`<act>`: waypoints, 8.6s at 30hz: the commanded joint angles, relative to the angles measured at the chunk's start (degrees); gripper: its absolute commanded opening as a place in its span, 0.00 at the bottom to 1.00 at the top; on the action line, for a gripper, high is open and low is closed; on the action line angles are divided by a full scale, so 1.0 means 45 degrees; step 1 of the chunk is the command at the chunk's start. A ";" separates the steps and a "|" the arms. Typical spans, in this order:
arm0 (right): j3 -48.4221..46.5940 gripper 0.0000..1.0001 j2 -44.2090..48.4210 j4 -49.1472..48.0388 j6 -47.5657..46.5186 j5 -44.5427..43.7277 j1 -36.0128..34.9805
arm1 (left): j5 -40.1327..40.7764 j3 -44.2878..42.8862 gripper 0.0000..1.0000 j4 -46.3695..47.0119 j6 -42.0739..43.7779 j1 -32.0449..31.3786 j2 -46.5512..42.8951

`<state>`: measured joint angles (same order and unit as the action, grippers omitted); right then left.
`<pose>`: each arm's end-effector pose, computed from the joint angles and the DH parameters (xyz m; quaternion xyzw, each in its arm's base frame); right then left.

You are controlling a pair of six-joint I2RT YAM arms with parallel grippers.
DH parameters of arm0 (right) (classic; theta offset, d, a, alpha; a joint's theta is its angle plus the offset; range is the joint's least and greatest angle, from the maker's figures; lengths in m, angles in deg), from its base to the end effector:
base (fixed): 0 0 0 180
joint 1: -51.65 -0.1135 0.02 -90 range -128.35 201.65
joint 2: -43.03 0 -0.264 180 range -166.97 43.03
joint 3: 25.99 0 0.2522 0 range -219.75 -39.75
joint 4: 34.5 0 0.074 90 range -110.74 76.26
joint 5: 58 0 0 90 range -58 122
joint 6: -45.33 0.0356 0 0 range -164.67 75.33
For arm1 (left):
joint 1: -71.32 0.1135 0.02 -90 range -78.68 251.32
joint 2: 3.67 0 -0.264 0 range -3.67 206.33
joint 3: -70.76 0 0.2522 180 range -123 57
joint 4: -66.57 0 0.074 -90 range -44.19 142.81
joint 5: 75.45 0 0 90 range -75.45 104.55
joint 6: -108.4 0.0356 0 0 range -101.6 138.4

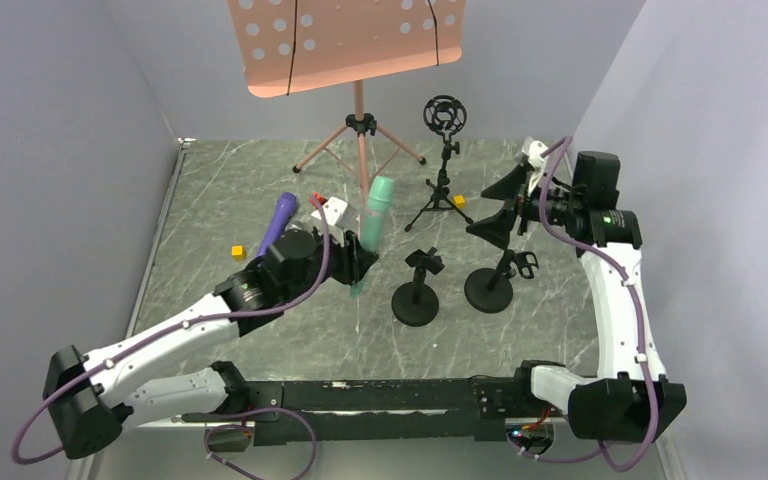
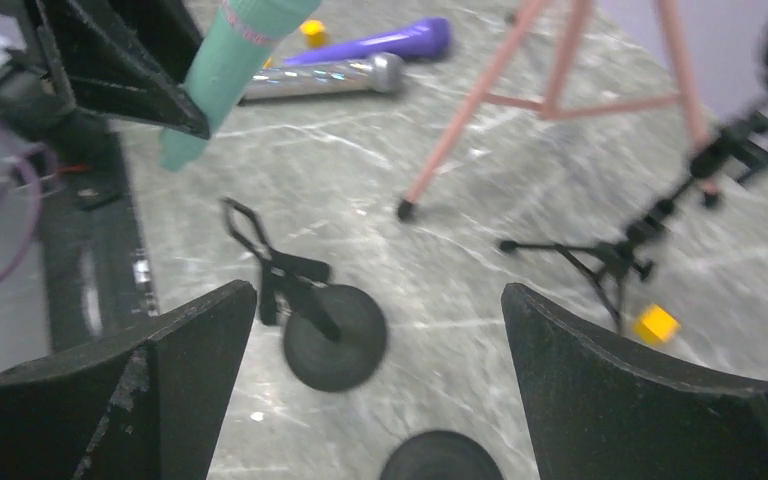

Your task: Attach the microphones to the stand

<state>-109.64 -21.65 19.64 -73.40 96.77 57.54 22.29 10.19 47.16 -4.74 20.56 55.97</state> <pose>0.2206 0.0096 0.3828 -0.3902 0.6860 0.3382 0.5127 0.1570 -0.1847 0.3108 0.1550 0.7956 -0.3067 0.4989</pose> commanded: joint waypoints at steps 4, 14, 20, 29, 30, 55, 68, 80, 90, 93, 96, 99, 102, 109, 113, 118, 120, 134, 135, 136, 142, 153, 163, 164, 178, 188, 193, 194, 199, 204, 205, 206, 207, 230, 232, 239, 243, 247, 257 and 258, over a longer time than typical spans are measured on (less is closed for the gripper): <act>-0.1072 1.00 -0.0231 0.0187 0.1636 0.1760 -0.2802 | -0.3027 -0.0297 0.00 0.5354 0.0578 -0.0752 -0.0458; 0.1021 1.00 0.0793 -0.5014 0.7354 0.3606 -0.3466 | -0.3450 -0.1205 0.00 1.0274 -0.1176 -0.1194 0.1943; 0.2294 1.00 0.1128 -0.8095 1.0421 0.3926 -0.3681 | -0.2982 -0.1685 0.00 1.1810 -0.1547 -0.1405 0.2827; 0.3279 0.94 0.1154 -1.1739 1.3524 0.3770 -0.3828 | -0.3436 -0.2690 0.00 1.2437 -0.1943 -0.1914 0.4084; 0.3311 0.93 0.1160 -1.1966 1.3744 0.3770 -0.3829 | -0.3440 -0.2717 0.00 1.2519 -0.1980 -0.1948 0.4163; 0.4317 0.02 0.1422 -1.4409 1.5544 0.4056 -0.3828 | -0.3461 -0.2365 0.39 1.2935 -0.2061 -0.1866 0.3935; 0.3341 0.00 0.1448 -0.8685 1.0090 0.3888 -0.3829 | -0.9650 -0.3248 0.99 1.1612 -0.4493 0.1236 0.3631; 0.3401 0.00 0.1342 -0.8661 0.9980 0.3831 -0.3825 | -1.0230 -0.5508 0.90 0.9259 -0.4454 0.1143 0.5123; 0.3460 0.00 0.1380 -0.8685 0.9925 0.3829 -0.3858 | -0.9291 -0.6662 0.80 0.7012 -0.3292 0.0786 0.5550; 0.3494 0.00 0.1381 -0.8666 0.9891 0.3809 -0.3846 | -0.9076 -0.6640 0.71 0.7037 -0.3229 0.0754 0.5454; 0.3514 0.00 0.1386 -0.8678 0.9881 0.3775 -0.3850 | -0.9027 -0.6609 0.65 0.7114 -0.3255 0.0756 0.5418; 0.3519 0.00 0.1386 -0.8662 0.9861 0.3760 -0.3859 | -0.9069 -0.6654 0.56 0.7164 -0.3320 0.0769 0.5475; 0.3520 0.00 0.1389 -0.8543 0.9751 0.3714 -0.3853 | -0.9213 -0.6754 0.43 0.7272 -0.3404 0.0781 0.5594; 0.3381 0.14 0.1425 -0.7781 0.9060 0.3462 -0.3847 | -0.9517 -0.6574 0.00 0.7969 -0.3783 0.0807 0.5479; 0.2980 0.63 0.1445 -0.6340 0.7699 0.3099 -0.3847 | -0.9269 -0.5950 0.00 0.8254 -0.3747 0.0936 0.4892; 0.1044 0.99 0.1046 -0.0825 0.1971 0.1109 -0.3847 | -0.8950 -0.4623 0.00 0.7794 -0.3170 0.1313 0.3365; 0.0016 1.00 0.0548 0.1916 -0.1275 0.0448 -0.3829 | -0.8779 -0.4104 0.00 0.7222 -0.2691 0.1400 0.2396; 0.0411 1.00 -0.1450 0.5199 -1.2011 -0.1126 -0.3301 | -0.6883 -0.0925 0.00 0.2321 0.0871 0.1417 -0.3062; 0.0274 1.00 -0.1732 0.5264 -1.2096 -0.1029 -0.3299 | -0.6808 -0.0663 0.00 0.2312 0.0909 0.1415 -0.3314; 0.0184 1.00 -0.2004 0.5375 -1.2249 -0.0902 -0.3311 | -0.6757 -0.0447 0.00 0.2337 0.0938 0.1417 -0.3514; -0.0201 1.00 -0.3363 0.6258 -1.3043 0.0217 -0.3465 | -0.6619 0.0522 0.00 0.2679 0.0850 0.1400 -0.4240; 0.0123 0.99 -0.3800 0.5254 -1.1847 0.1194 -0.4263 | -0.7005 0.0787 0.00 0.3949 0.0668 0.1409 -0.3656; 0.0718 0.91 -0.3691 0.4071 -1.0701 0.1021 -0.4267 | -0.7241 0.0560 0.00 0.4273 0.0572 0.1390 -0.3049; 0.0715 0.89 -0.3684 0.4073 -1.0707 0.1024 -0.4276 | -0.7248 0.0560 0.00 0.4297 0.0561 0.1387 -0.3029; 0.0274 0.65 -0.3851 0.4846 -1.1160 0.1274 -0.4283 | -0.7397 -0.0039 0.00 0.4586 0.1130 0.1386 -0.1926; 0.0081 0.38 -0.4044 0.5537 -1.1754 0.1276 -0.4278 | -0.7293 -0.1610 0.00 0.3979 0.2462 0.1230 -0.0281; 0.0063 0.35 -0.4062 0.5660 -1.1770 0.1345 -0.4278 | -0.7230 -0.2650 0.00 0.3476 0.3393 0.1057 0.0840; 0.0047 0.35 -0.4070 0.5680 -1.1788 0.1380 -0.4278 | -0.7230 -0.2839 0.00 0.3411 0.3555 0.0982 0.1080; -0.0033 0.33 -0.4161 0.5872 -1.1920 0.1406 -0.4278 | -0.7377 -0.3745 0.00 0.2934 0.4114 0.0624 0.2221; -0.0094 0.32 -0.4220 0.6025 -1.2010 0.1432 -0.4278 | -0.7495 -0.4291 0.00 0.2571 0.4393 0.0386 0.2964; -0.0109 0.31 -0.4219 0.6070 -1.2038 0.1429 -0.4280 | -0.7531 -0.4380 0.00 0.2526 0.4408 0.0341 0.3110; -0.0123 0.31 -0.4236 0.6110 -1.2078 0.1436 -0.4278 | -0.7541 -0.4496 0.00 0.2454 0.4456 0.0301 0.3248; -0.0147 0.31 -0.4270 0.6174 -1.2122 0.1454 -0.4275 | -0.7557 -0.4586 0.00 0.2380 0.4501 0.0257 0.3385; -0.0111 0.65 -0.4361 0.6579 -1.2537 0.1746 -0.4284 | -0.7687 -0.4285 0.00 0.2898 0.4841 0.0115 0.4016; -0.0076 0.66 -0.4337 0.6521 -1.2486 0.1786 -0.4290 | -0.7684 -0.4199 0.00 0.3018 0.4797 0.0127 0.3898; -0.0109 0.59 -0.4430 0.6455 -1.2403 0.1621 -0.4297 | -0.7573 -0.3843 0.00 0.3110 0.4801 0.0127 0.3406; -0.0105 0.34 -0.4400 0.6077 -1.1910 0.1418 -0.4297 | -0.7454 -0.3862 0.00 0.2861 0.4983 0.0128 0.3322; -0.0037 0.29 -0.4346 0.5993 -1.1894 0.1406 -0.4298 | -0.7369 -0.4007 0.00 0.2642 0.5643 0.0125 0.3274; -0.0052 0.26 -0.4327 0.6075 -1.1970 0.1506 -0.4283 | -0.7294 -0.4013 0.00 0.2892 0.6046 0.0344 0.3475; -0.0045 0.26 -0.4335 0.6089 -1.1991 0.1507 -0.4288 | -0.7367 -0.3891 0.00 0.3052 0.5975 0.0455 0.3404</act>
<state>-109.51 -42.27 46.83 -126.88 100.38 38.59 -10.99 -6.97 57.72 20.79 21.45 72.34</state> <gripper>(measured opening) 0.432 0.407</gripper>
